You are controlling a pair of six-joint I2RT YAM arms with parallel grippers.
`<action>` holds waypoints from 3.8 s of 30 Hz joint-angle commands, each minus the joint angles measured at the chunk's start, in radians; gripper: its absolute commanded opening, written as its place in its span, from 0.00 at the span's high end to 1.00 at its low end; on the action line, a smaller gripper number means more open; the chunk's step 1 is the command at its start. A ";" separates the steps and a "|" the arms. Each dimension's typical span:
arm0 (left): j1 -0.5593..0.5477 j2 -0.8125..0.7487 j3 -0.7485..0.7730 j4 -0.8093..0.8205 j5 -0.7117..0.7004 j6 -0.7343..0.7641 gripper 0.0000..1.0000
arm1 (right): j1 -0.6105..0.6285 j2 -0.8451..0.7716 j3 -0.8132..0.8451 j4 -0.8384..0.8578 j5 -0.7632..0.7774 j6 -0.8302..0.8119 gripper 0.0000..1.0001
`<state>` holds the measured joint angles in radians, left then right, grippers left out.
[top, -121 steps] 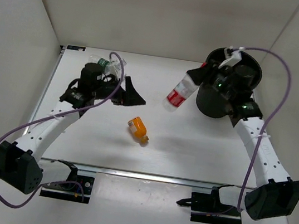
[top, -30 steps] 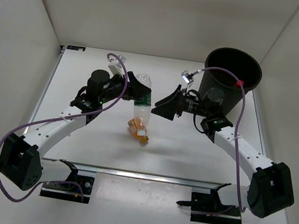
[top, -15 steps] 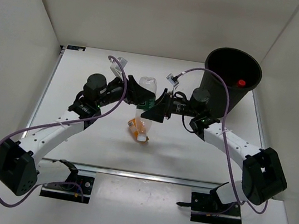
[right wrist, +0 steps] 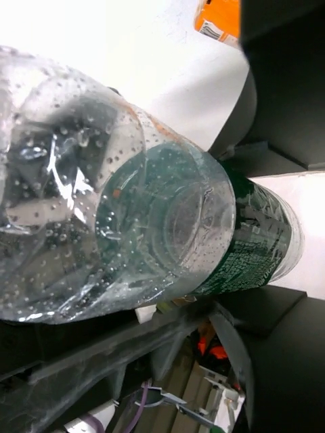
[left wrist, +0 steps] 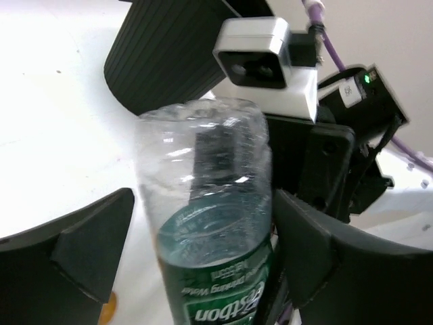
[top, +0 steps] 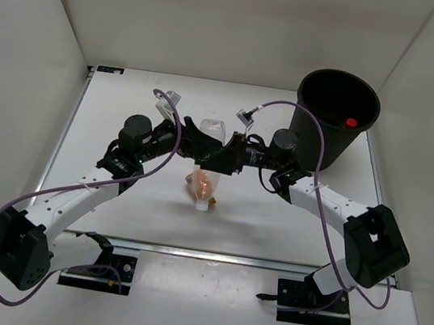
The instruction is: Put the plastic bottles in the bin
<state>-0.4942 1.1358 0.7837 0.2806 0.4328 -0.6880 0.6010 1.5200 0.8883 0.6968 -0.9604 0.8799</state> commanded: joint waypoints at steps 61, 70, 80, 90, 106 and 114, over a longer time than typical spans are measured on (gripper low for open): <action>0.246 -0.011 0.319 -1.100 -0.706 0.235 0.01 | 0.279 0.097 0.176 -0.745 0.851 -0.694 0.00; 0.252 -0.027 0.330 -1.136 -0.709 0.242 0.01 | 0.316 0.319 0.248 -0.704 1.100 -0.674 0.02; 0.234 -0.002 0.333 -1.092 -0.697 0.240 0.01 | 0.177 0.043 0.271 -0.697 1.099 -0.659 0.65; 0.122 0.119 0.334 -0.962 -0.634 0.206 0.01 | -0.511 -0.140 0.556 -0.868 0.842 -0.687 0.73; 0.115 0.133 0.359 -0.965 -0.640 0.208 0.01 | -0.609 0.059 0.863 -1.112 0.998 -0.803 0.01; 0.160 0.087 0.373 -1.008 -0.649 0.235 0.02 | -0.399 -0.180 0.763 -1.299 1.238 -0.829 0.01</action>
<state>-0.3496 1.2835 1.1267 -0.7067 -0.1997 -0.4713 0.1268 1.5146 1.7252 -0.5682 0.1448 0.0891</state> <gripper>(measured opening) 0.983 0.991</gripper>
